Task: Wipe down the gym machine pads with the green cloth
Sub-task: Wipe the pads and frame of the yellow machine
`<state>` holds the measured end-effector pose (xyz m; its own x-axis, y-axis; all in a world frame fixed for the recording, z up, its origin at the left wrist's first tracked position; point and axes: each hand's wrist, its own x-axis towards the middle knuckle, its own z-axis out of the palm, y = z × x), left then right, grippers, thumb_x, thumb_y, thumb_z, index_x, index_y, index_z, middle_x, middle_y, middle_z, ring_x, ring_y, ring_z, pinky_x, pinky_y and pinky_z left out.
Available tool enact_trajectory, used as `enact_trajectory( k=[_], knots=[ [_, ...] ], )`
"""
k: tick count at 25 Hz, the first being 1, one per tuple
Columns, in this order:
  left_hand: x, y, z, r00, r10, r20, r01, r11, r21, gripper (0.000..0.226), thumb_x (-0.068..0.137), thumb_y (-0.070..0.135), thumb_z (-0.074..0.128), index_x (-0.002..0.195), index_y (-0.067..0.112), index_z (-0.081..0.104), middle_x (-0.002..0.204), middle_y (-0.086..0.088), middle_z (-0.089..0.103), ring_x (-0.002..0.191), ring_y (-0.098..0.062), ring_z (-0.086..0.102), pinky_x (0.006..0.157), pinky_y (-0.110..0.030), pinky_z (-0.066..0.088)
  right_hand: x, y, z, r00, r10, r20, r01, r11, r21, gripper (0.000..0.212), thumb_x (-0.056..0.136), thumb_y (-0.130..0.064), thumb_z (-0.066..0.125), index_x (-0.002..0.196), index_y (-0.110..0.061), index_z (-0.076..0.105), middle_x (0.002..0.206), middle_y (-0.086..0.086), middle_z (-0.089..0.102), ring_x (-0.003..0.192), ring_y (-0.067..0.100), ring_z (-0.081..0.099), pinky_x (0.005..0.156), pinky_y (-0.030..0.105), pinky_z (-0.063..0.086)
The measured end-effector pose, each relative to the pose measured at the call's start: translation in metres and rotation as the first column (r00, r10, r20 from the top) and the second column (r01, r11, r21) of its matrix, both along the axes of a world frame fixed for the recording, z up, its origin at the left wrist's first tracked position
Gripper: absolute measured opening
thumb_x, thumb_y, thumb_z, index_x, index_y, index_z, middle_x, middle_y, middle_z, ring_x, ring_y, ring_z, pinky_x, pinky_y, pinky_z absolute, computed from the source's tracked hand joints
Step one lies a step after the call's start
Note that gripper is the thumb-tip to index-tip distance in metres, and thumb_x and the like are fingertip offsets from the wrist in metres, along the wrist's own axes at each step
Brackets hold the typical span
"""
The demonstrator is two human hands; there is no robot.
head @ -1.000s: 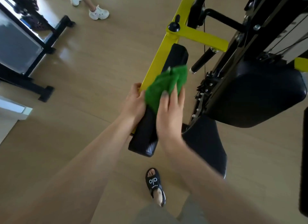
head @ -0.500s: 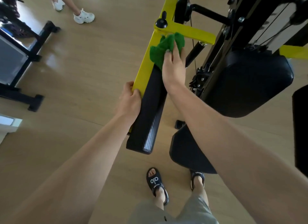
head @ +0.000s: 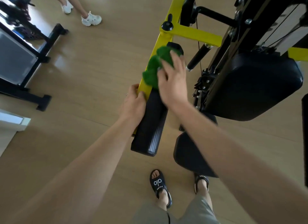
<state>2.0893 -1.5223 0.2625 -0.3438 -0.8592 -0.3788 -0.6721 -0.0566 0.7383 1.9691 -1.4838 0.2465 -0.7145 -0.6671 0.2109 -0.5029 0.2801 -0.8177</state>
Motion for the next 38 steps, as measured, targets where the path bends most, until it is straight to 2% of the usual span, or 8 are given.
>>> enact_trajectory(
  k=[7,12,16,18,24,29,33,38],
  knots=[
    [0.001,0.001,-0.002,0.997,-0.024,0.075,0.021,0.999,0.037,0.04,0.102,0.033,0.031,0.14,0.036,0.042,0.122,0.003,0.058,0.115,-0.027,0.055,0.104,-0.05,0.043,-0.048,-0.028,-0.004,0.835,-0.084,0.544,0.196,0.969,-0.15,0.045,0.105,-0.035,0.037,0.145,-0.024,0.052,0.153,-0.001,0.044,0.141,0.018,0.041,0.118,0.035,0.031],
    [0.0,-0.001,-0.004,0.997,0.0,0.08,-0.003,0.999,0.035,0.035,0.099,0.034,0.032,0.131,0.039,0.045,0.116,0.002,0.062,0.107,-0.029,0.058,0.102,-0.053,0.044,-0.024,-0.002,-0.023,0.263,-0.208,0.942,0.215,0.964,0.153,0.079,0.091,-0.078,0.028,0.133,-0.02,0.06,0.124,0.007,0.068,0.117,0.03,0.063,0.105,0.046,0.046],
    [-0.001,-0.003,-0.004,0.996,0.014,0.093,-0.016,1.0,0.014,0.033,0.098,0.033,0.033,0.127,0.039,0.047,0.115,0.0,0.064,0.106,-0.032,0.06,0.102,-0.051,0.044,0.057,0.058,-0.021,-0.022,-0.29,0.957,0.186,0.939,0.289,0.06,0.1,-0.065,0.032,0.119,-0.018,0.065,0.106,0.01,0.071,0.092,0.028,0.067,0.087,0.039,0.054],
    [-0.002,0.0,-0.003,0.994,0.015,0.106,-0.016,1.0,0.002,0.034,0.098,0.032,0.034,0.129,0.038,0.047,0.12,-0.002,0.063,0.109,-0.033,0.059,0.103,-0.05,0.043,0.091,0.078,-0.019,-0.084,-0.367,0.927,0.196,0.906,0.376,0.055,0.102,-0.059,0.032,0.128,-0.019,0.06,0.112,0.008,0.068,0.097,0.028,0.064,0.095,0.041,0.049],
    [-0.001,-0.001,-0.003,0.995,0.005,0.097,-0.007,1.0,0.025,0.036,0.096,0.035,0.035,0.129,0.038,0.047,0.129,-0.006,0.063,0.117,-0.035,0.057,0.106,-0.053,0.042,0.126,0.076,-0.006,0.126,-0.449,0.885,0.275,0.873,0.403,0.071,0.082,-0.055,0.022,0.146,-0.037,0.046,0.144,-0.001,0.053,0.129,0.028,0.052,0.114,0.051,0.035],
    [-0.001,-0.001,-0.002,1.0,0.009,0.025,-0.01,0.999,0.05,0.036,0.092,0.049,0.044,0.125,0.038,0.051,0.127,-0.003,0.066,0.117,-0.03,0.06,0.104,-0.05,0.046,0.063,0.03,0.027,0.82,-0.282,0.499,0.266,0.958,0.104,0.053,0.106,-0.035,0.031,0.159,-0.032,0.025,0.16,0.003,0.027,0.143,0.025,0.037,0.115,0.045,0.035],
    [-0.001,0.001,-0.006,0.99,0.029,-0.138,-0.013,0.993,0.114,0.042,0.086,0.042,0.052,0.126,0.028,0.052,0.117,-0.007,0.067,0.108,-0.029,0.064,0.1,-0.051,0.051,0.113,0.076,0.004,0.894,-0.126,0.429,0.151,0.988,-0.025,0.054,0.107,-0.035,0.033,0.16,-0.032,0.021,0.166,-0.002,0.013,0.152,0.019,0.024,0.118,0.044,0.034],
    [0.0,-0.002,-0.003,0.999,-0.021,-0.049,0.026,0.996,0.088,0.038,0.092,0.032,0.048,0.129,0.024,0.053,0.119,-0.015,0.068,0.114,-0.038,0.064,0.098,-0.049,0.052,0.136,0.092,-0.002,0.956,-0.076,0.284,0.107,0.99,-0.094,0.047,0.106,-0.021,0.039,0.153,-0.018,0.042,0.167,0.008,0.014,0.155,0.022,0.017,0.122,0.042,0.027]
  ],
)
